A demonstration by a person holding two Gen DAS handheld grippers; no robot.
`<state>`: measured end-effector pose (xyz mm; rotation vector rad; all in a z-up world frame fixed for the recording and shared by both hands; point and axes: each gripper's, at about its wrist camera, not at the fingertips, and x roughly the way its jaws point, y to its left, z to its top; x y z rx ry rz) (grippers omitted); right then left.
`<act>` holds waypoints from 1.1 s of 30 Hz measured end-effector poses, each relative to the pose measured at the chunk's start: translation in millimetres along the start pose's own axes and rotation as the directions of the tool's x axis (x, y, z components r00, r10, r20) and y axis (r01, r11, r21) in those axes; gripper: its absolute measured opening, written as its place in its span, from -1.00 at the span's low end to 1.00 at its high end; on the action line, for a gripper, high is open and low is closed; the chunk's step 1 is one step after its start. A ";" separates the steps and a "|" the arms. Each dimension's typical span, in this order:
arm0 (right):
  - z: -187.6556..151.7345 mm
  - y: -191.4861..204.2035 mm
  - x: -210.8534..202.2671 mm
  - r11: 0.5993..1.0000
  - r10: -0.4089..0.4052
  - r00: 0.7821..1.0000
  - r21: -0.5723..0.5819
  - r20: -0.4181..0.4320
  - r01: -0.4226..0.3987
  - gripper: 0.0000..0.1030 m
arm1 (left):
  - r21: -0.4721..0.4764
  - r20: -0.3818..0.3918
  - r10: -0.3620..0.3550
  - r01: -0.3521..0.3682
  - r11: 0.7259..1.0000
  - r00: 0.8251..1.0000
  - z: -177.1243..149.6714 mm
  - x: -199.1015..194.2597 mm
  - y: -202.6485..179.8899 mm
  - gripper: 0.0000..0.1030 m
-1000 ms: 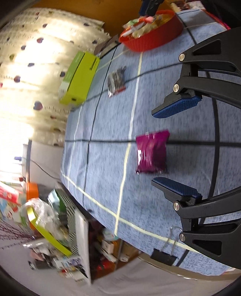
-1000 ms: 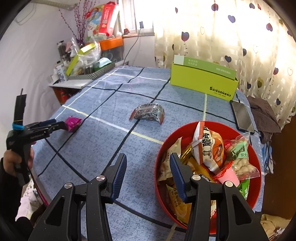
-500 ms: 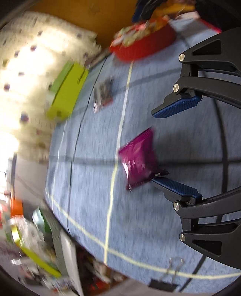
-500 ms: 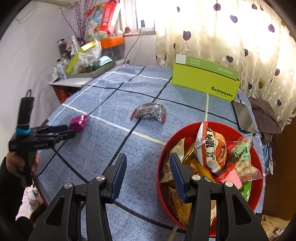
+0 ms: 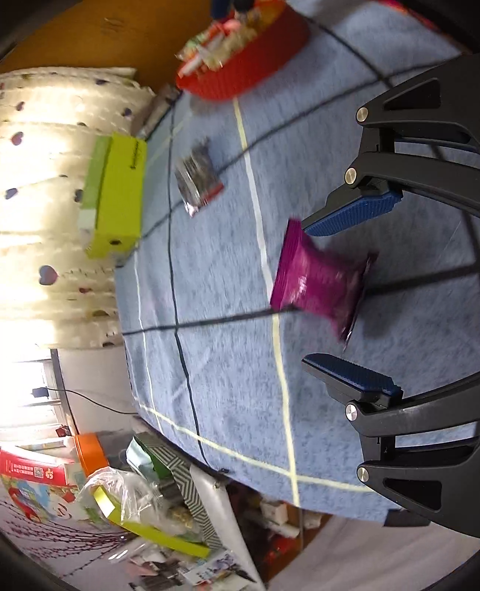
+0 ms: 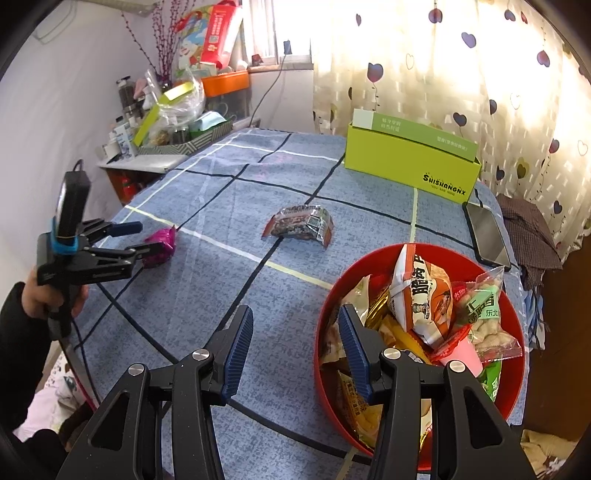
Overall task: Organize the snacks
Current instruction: 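Grasp magenta candy bag with left tool, then grasp clear dark-nut bag with right tool while left tool holds candy bag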
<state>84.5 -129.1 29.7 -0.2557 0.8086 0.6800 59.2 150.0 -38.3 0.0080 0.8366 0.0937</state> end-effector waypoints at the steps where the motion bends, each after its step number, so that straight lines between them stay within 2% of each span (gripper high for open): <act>1: 0.2 0.1 0.1 1.000 0.001 1.000 0.001 -0.001 -0.001 -0.09 | 0.003 -0.009 0.002 -0.002 1.000 1.000 -0.8 3.0 0.5 0.30; 5: -0.4 0.3 0.4 1.000 0.007 1.000 0.000 -0.002 -0.007 -0.09 | 0.008 -0.042 -0.005 0.005 1.000 0.999 -3.3 17.7 -4.9 0.30; 11: -1.0 -1.4 2.7 1.000 0.013 1.000 0.018 -0.011 -0.013 -0.09 | -0.066 -0.063 -0.008 0.004 0.998 0.998 -8.1 28.9 -1.9 0.29; 15: -0.2 -2.1 3.5 0.999 0.037 0.999 0.037 -0.019 -0.036 -0.09 | -0.125 -0.058 0.003 -0.010 0.992 0.998 -8.5 28.5 4.5 0.12; 18: 1.2 -1.5 2.4 0.999 0.039 0.999 0.035 -0.016 -0.038 -0.09 | -0.145 -0.056 0.015 -0.023 0.989 0.998 -9.2 27.2 4.0 0.08; 23: 8.0 3.0 1.0 0.999 0.047 0.999 0.016 -0.008 -0.047 -0.09 | -0.181 -0.044 -0.002 -0.006 0.983 0.999 -13.2 21.6 -1.0 0.04; 26: 16.1 6.8 0.6 0.999 0.053 0.999 -0.011 -0.001 -0.053 -0.09 | -0.190 -0.041 -0.013 0.005 0.982 0.999 -14.3 20.4 -4.1 0.03; 30: 31.8 14.8 3.7 0.997 0.014 1.000 -0.079 -0.004 -0.014 -0.09 | -0.191 -0.041 -0.013 0.004 0.982 0.999 -14.2 21.3 -5.1 0.03; 33: 47.2 23.9 7.0 0.983 -0.005 1.000 -0.184 0.013 0.008 -0.09 | -0.195 -0.040 -0.018 0.010 0.981 0.999 -13.6 21.8 -4.6 0.03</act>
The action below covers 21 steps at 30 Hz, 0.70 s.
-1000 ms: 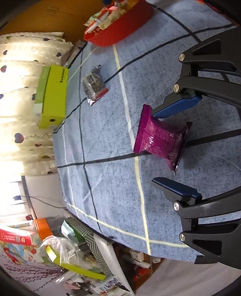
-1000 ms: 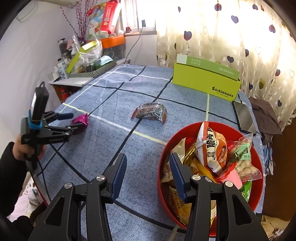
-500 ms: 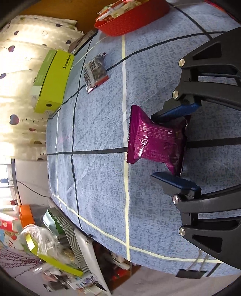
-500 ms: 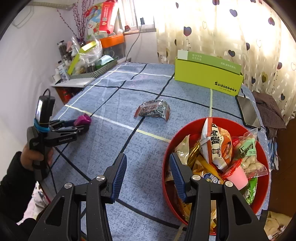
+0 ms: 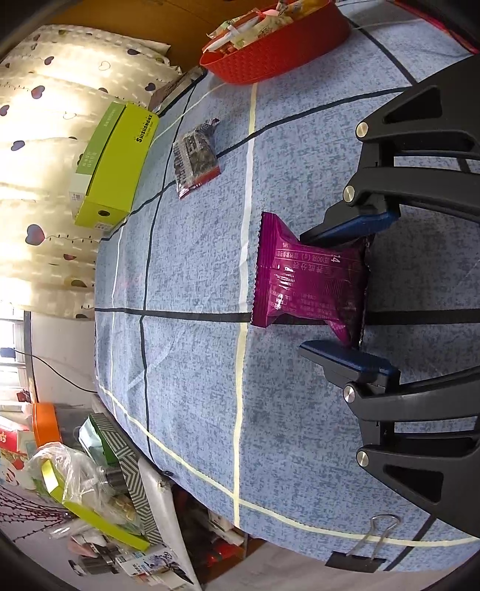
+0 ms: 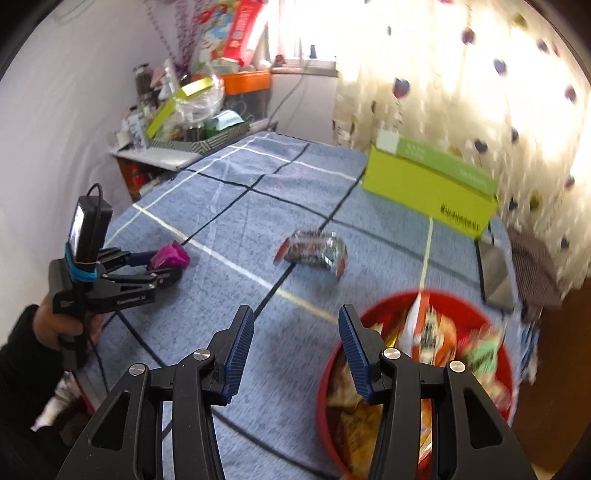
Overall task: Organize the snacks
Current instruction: 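Grasp clear dark-nut bag with right tool while left tool holds candy bag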
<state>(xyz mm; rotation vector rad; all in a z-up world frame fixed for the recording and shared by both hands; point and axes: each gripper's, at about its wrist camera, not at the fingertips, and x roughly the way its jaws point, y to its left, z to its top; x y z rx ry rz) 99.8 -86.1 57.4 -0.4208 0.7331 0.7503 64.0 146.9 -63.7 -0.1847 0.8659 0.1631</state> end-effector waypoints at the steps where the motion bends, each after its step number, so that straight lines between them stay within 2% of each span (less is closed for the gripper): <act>1: 4.7 2.3 2.1 0.999 -0.006 1.000 -0.037 -0.002 0.006 -0.09 | 0.001 0.000 0.001 -0.001 1.000 1.000 0.1 0.1 -0.3 0.03; 8: 35.7 3.4 30.3 0.981 -0.032 0.996 -0.192 -0.085 0.016 -0.09 | -0.001 0.000 0.000 0.000 1.000 1.000 0.1 0.1 0.6 0.03; 13: 49.7 1.6 65.0 0.950 -0.049 0.986 -0.312 -0.160 -0.004 -0.06 | -0.002 0.001 -0.002 0.002 1.000 1.000 -0.4 -0.2 0.7 0.03; 21: 61.6 -12.9 142.0 0.893 -0.082 0.945 -0.444 -0.317 -0.072 -0.01 | -0.005 0.001 -0.006 0.006 1.000 1.000 -0.4 0.1 1.4 0.03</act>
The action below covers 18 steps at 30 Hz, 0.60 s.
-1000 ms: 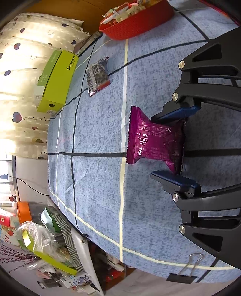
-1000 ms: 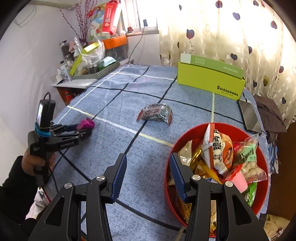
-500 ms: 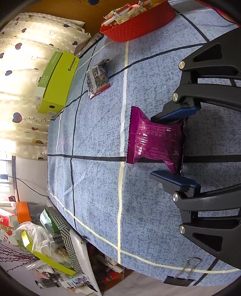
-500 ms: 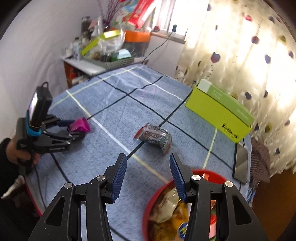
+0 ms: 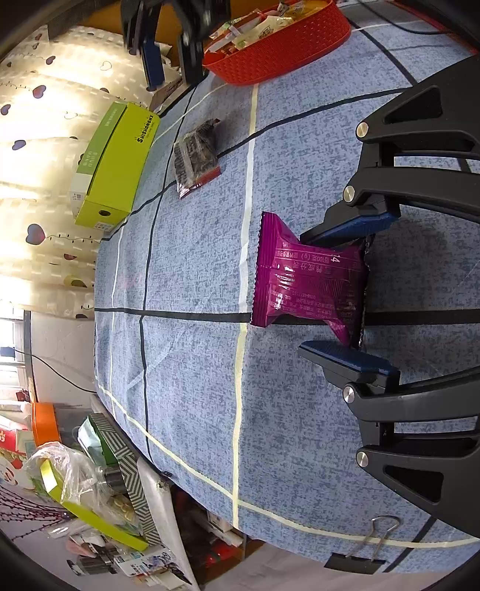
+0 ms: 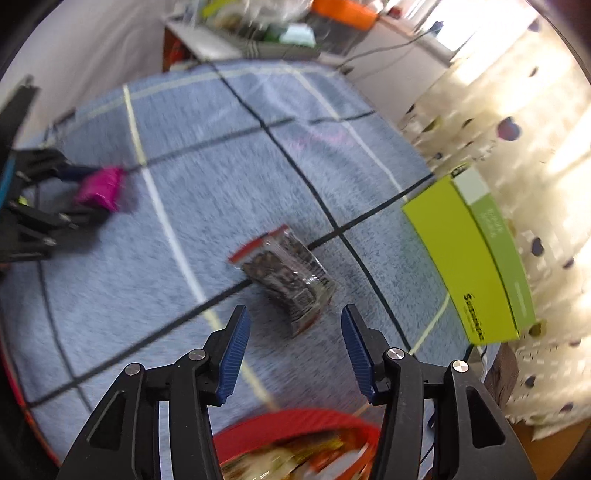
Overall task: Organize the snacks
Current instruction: 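Grasp clear dark-nut bag with right tool while left tool holds candy bag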
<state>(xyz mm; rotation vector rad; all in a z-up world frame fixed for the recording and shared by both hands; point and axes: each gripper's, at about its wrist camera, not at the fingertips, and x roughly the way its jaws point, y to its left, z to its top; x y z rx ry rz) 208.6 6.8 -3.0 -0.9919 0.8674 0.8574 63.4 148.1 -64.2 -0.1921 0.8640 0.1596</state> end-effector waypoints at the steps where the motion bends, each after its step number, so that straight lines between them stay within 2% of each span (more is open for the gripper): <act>1: 2.9 -4.3 9.7 1.000 0.001 1.000 -0.009 -0.016 -0.001 -0.01 | 0.000 0.000 0.000 0.000 1.000 1.000 0.1 0.1 0.1 0.03; 7: 14.3 -15.8 46.5 0.997 0.038 0.997 -0.070 -0.069 -0.043 0.11 | 0.002 0.000 0.003 -0.003 1.000 1.000 -0.1 0.1 -0.3 0.03; 10: 21.5 -11.8 54.3 0.989 0.070 0.995 -0.125 -0.077 -0.079 0.12 | 0.004 -0.001 0.006 -0.006 1.000 1.000 0.0 0.1 0.0 0.03; 18: 42.0 -10.0 66.7 0.953 0.094 0.988 -0.276 -0.122 -0.125 0.19 | 0.007 -0.002 0.008 -0.008 1.000 1.000 0.2 1.3 -1.7 0.03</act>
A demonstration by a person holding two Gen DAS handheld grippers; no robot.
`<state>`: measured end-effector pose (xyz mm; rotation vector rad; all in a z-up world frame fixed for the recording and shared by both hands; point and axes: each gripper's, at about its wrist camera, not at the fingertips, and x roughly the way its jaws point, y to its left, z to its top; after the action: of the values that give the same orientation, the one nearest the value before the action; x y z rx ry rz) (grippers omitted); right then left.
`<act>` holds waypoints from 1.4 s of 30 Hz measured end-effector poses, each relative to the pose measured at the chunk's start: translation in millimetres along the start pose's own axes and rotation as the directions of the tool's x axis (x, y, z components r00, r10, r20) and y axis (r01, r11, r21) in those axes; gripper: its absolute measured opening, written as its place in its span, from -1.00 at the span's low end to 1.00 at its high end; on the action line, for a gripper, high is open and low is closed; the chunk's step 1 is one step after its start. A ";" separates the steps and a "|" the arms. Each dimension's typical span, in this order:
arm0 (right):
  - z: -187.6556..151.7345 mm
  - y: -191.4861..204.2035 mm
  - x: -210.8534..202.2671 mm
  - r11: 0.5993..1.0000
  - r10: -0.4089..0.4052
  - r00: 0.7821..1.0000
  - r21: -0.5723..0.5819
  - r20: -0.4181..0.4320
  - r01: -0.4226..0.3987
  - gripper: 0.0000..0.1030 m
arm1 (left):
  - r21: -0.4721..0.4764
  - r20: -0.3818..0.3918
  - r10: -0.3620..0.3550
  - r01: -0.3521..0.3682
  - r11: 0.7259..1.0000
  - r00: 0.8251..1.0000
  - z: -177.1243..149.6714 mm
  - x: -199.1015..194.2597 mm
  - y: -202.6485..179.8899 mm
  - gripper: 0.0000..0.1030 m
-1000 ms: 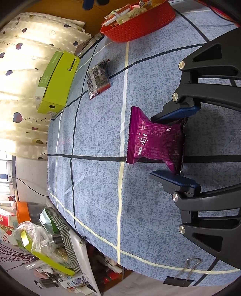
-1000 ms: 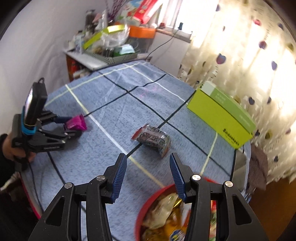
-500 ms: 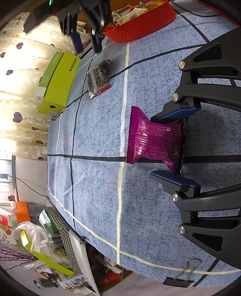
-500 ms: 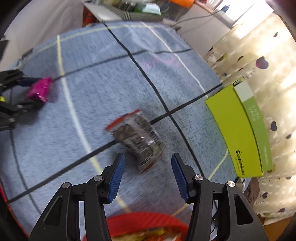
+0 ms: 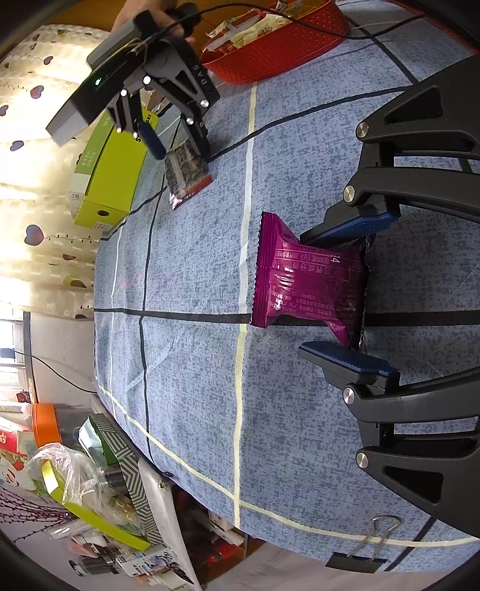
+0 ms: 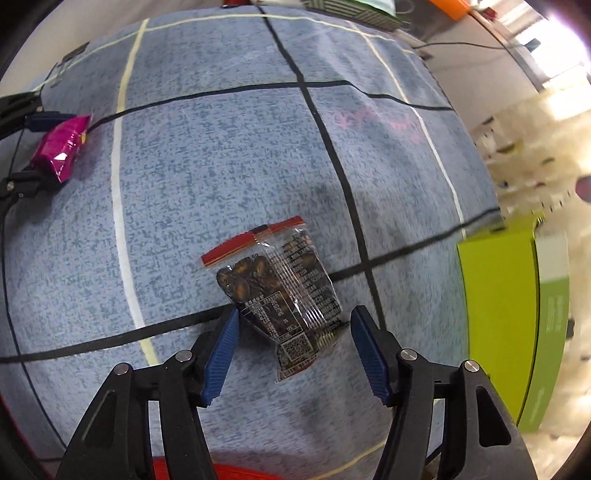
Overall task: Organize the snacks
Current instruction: 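Grasp clear dark-nut bag with right tool while left tool holds candy bag, then carry candy bag in left tool and nut bag in right tool over bowl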
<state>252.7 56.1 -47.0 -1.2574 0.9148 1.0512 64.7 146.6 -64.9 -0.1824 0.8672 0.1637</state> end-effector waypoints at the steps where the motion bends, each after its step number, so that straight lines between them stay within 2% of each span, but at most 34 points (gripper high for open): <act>1: 2.3 -0.9 -1.0 1.000 0.008 1.000 -0.025 -0.003 -0.008 0.19 | 0.000 0.000 0.000 0.000 1.000 1.000 0.0 0.0 0.1 0.03; 5: 11.0 -4.4 -2.5 0.998 0.012 1.000 -0.063 -0.005 -0.013 0.22 | 0.000 0.000 0.000 0.000 1.000 1.000 0.0 0.3 0.1 0.03; 8: 17.6 -2.2 8.7 0.996 0.037 0.998 -0.080 -0.041 -0.040 0.23 | -0.002 0.000 -0.002 0.002 1.000 1.000 -0.1 0.4 -0.3 0.03; 10: 17.9 -3.3 14.6 0.997 0.049 0.998 -0.057 -0.047 -0.052 0.23 | -0.001 0.000 -0.001 0.001 1.000 1.000 -0.2 0.4 -0.1 0.03; 12: 18.6 -11.2 13.7 0.997 0.081 0.996 0.016 -0.033 -0.081 0.22 | -0.003 0.001 -0.003 0.003 1.000 1.000 -0.2 0.4 0.1 0.03; 13: 17.0 -14.9 14.2 0.994 0.095 0.995 0.065 -0.039 -0.093 0.17 | -0.003 0.001 -0.004 0.004 1.000 1.000 -0.2 0.4 0.2 0.03; 15: 12.6 -15.5 12.9 0.991 0.088 0.995 0.101 -0.039 -0.084 -0.12 | -0.004 0.001 -0.006 0.006 1.000 1.000 -0.2 0.5 0.6 0.03; 17: 6.6 -11.2 6.7 0.986 0.075 0.997 0.151 -0.024 -0.070 -0.22 | -0.001 0.000 -0.002 0.002 1.000 1.000 -0.3 0.6 0.2 0.03; 26: -14.3 35.5 -48.5 0.948 -0.048 0.996 0.317 0.071 0.023 -0.27 | -0.005 0.003 -0.004 0.004 1.000 1.000 0.4 -0.2 2.5 0.03; 30: -22.9 53.9 -79.4 0.926 -0.066 0.987 0.378 0.147 0.006 -0.27 | -0.024 0.007 -0.007 0.007 1.000 1.000 -0.5 -2.6 4.7 -0.02; 31: -27.6 63.8 -89.4 0.918 -0.069 0.982 0.397 0.173 -0.006 -0.27 | -0.028 0.009 -0.008 0.008 1.000 1.000 -0.7 -3.9 4.0 -0.21; 32: -32.0 67.0 -96.0 0.911 -0.069 0.978 0.413 0.195 -0.018 -0.27 | -0.026 0.017 -0.006 0.006 1.000 1.000 0.0 -7.6 2.2 -0.25; 42: -75.1 99.8 -129.3 0.836 -0.094 0.947 0.540 0.309 -0.093 -0.27 | -0.023 0.023 0.010 -0.010 1.000 1.000 -2.2 -23.8 -6.3 -0.31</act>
<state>122.2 -31.9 39.9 -0.5783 0.8734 0.8701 49.3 138.4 -47.4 -0.1969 0.8433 0.1850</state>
